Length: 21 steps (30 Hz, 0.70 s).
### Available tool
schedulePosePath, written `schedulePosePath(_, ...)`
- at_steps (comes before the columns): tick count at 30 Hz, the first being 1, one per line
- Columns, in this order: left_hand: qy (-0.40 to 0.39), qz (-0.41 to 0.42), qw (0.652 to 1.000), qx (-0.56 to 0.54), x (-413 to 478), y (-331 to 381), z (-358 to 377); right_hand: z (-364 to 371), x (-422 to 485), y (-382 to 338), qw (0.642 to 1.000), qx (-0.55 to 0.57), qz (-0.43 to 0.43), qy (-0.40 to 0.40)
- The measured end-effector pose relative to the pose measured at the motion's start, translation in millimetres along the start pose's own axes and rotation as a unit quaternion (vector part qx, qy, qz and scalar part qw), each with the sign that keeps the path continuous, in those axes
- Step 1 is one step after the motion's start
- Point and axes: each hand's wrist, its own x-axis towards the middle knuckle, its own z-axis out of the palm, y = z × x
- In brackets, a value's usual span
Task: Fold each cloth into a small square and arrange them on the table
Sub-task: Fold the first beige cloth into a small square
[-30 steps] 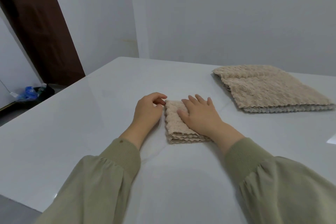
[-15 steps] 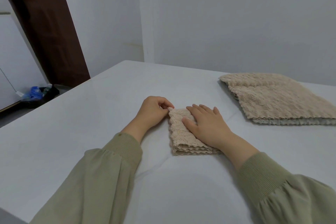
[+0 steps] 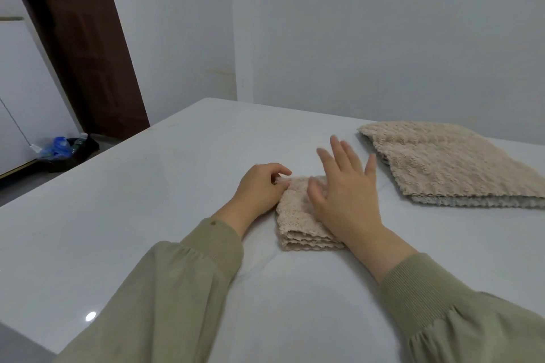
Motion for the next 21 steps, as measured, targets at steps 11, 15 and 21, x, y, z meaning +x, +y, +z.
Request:
schedulePosePath(11,0.109,0.066,0.988,0.093,-9.6,8.6,-2.8,-9.8,-12.1,8.2,0.997,0.057,0.058,-0.001)
schedulePosePath(15,-0.008,0.155,0.961,0.23,-30.4,26.5,5.4,-8.5,-18.6,15.5,0.995,0.025,0.053,-0.082)
schedulePosePath(21,-0.208,0.082,0.911,0.347,-40.8,25.3,11.4,-4.4,-23.3,29.2,0.98,0.052,0.038,-0.186)
